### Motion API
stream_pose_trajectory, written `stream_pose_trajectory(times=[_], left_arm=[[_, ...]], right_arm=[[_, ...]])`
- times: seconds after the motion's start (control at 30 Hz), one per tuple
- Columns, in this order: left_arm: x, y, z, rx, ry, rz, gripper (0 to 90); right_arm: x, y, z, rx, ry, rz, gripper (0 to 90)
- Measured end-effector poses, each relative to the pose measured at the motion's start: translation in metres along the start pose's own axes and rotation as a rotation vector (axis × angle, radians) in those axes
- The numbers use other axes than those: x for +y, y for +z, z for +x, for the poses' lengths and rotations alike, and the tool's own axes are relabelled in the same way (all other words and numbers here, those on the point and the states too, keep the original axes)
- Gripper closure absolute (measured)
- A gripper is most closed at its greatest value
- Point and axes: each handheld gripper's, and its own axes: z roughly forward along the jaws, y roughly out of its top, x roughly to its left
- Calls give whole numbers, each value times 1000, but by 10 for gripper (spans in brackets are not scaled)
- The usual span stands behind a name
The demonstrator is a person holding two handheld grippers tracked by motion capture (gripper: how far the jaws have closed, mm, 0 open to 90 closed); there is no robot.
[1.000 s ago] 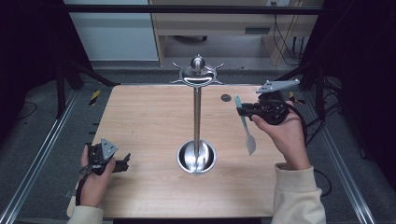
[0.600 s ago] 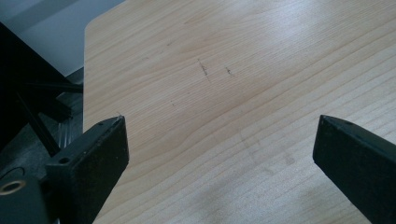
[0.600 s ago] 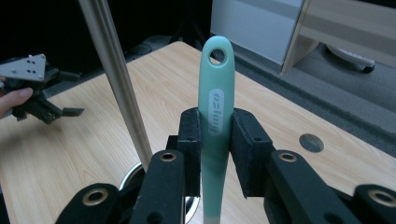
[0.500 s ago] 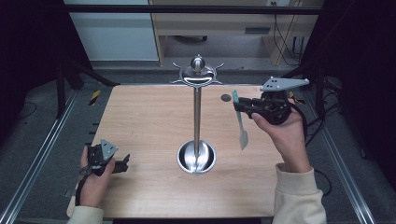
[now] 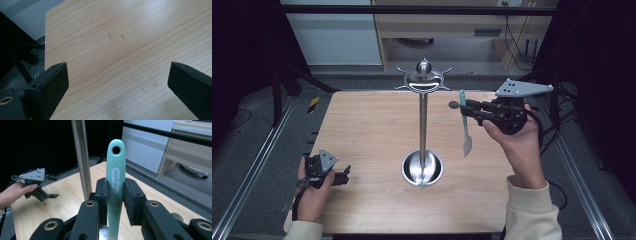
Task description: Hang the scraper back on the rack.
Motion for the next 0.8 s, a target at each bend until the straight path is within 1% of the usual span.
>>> stream_pose_trajectory(times=[0.1,0.13,0.23,0.33,0.37,0.43,0.53,0.8], left_arm=[[0,0,0,1,2,1,31],[0,0,0,2,5,1,31],[1,0,0,4,10,2,31],[1,0,0,4,10,1,30],[1,0,0,4,10,1,31],[1,0,0,4,10,2,30],[1,0,0,5,11,1,30],[1,-1,0,6,12,1,31]], right_arm=[[1,-2,2,2,-6,-6,744],[3,-3,5,11,-7,-18,744],[6,-4,8,13,-14,-31,744],[6,-5,10,15,-17,-35,743],[7,-7,11,30,-12,-46,743],[7,-7,11,35,-13,-52,743],[9,-8,14,38,-24,-58,743],[12,-9,18,54,-32,-83,743]])
